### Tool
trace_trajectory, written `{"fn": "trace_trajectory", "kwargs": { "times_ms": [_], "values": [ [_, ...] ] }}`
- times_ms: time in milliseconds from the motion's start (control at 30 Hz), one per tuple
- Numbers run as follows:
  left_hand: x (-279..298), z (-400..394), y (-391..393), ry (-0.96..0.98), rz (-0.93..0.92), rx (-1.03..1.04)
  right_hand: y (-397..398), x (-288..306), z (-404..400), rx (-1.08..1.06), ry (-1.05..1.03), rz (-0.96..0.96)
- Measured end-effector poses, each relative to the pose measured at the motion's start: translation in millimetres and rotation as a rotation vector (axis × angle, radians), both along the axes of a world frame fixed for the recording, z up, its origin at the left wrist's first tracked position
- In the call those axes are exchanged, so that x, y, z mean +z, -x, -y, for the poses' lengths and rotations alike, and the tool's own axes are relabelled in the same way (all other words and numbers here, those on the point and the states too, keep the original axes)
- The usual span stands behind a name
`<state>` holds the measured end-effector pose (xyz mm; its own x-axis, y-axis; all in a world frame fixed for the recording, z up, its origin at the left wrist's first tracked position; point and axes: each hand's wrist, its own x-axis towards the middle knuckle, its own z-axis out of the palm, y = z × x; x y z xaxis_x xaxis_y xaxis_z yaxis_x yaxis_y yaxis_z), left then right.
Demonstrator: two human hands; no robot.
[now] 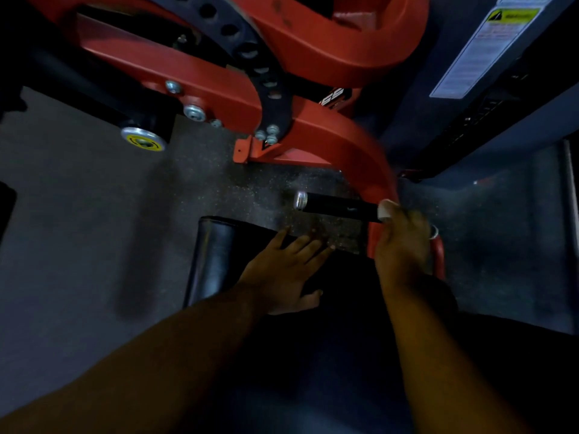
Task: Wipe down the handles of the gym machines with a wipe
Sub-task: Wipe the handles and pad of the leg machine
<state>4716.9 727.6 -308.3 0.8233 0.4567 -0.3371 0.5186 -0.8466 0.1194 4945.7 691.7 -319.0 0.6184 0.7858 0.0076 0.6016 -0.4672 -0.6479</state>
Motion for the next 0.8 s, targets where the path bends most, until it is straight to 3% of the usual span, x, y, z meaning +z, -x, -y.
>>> {"fn": "trace_trajectory", "kwargs": {
  "times_ms": [100, 267, 400, 533, 800],
  "values": [
    [2, 0, 0, 0.017, -0.026, -0.012, 19, -4, 7, 0.216, -0.042, 0.129],
    [0, -1, 1, 0.015, 0.001, -0.006, 4, 29, 5, 0.065, 0.080, 0.127],
    [2, 0, -2, -0.001, -0.016, -0.033, 22, 18, -6, 0.092, -0.043, 0.101],
    [3, -2, -2, 0.012, -0.058, -0.026, 17, -11, -8, 0.290, -0.099, 0.123],
    [-1, 1, 0, 0.026, -0.007, 0.000, -62, -11, 13, -0.179, 0.105, -0.144]
  ]
}}
